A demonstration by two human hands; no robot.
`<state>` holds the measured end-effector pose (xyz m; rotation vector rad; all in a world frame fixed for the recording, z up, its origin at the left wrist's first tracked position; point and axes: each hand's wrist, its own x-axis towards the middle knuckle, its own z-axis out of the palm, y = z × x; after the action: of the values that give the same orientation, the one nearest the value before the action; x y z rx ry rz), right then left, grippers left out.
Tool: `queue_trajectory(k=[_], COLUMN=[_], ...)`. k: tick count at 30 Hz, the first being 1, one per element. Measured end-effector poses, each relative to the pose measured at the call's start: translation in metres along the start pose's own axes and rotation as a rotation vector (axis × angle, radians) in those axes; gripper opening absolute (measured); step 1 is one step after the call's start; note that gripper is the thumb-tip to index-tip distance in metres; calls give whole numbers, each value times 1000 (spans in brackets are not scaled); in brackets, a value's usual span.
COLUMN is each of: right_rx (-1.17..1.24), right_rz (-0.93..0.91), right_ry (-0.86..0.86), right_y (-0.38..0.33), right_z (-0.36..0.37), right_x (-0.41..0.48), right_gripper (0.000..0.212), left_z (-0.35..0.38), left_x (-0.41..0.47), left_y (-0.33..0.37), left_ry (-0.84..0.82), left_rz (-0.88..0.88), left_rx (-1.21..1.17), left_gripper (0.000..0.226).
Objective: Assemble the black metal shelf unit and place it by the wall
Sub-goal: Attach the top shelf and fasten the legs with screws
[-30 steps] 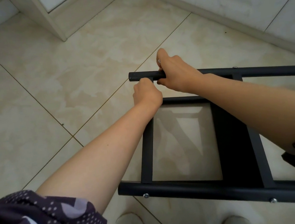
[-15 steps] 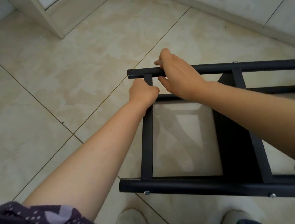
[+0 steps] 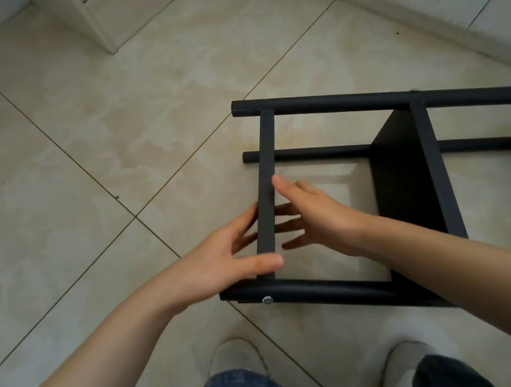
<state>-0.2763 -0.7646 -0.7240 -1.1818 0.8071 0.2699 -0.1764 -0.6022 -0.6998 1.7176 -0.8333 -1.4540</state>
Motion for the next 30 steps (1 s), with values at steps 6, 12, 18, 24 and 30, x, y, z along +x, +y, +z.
queue_trajectory(k=[6,12,18,24,30], right_rx=[10,-126,-63,108,-22], right_rz=[56,20,32,217,248], right_ry=[-80,-105,-104,41,-31], right_y=[6,5,12,29,45], right_z=[27,32,27,0,-9], right_x=[-1,0,2,-4,-14], right_gripper=[50,33,33,61,21], left_z=[9,11,13,17,18], left_x=[-21,-22,-24,-28,-30], left_y=[-16,-31,-41,-46,-47], left_ry=[-101,-88,-84,-36,-28], left_rz=[-67,-86,-38,-44,-57], left_rx=[192,202,188,244,321], left_gripper=[128,117,111,103,102])
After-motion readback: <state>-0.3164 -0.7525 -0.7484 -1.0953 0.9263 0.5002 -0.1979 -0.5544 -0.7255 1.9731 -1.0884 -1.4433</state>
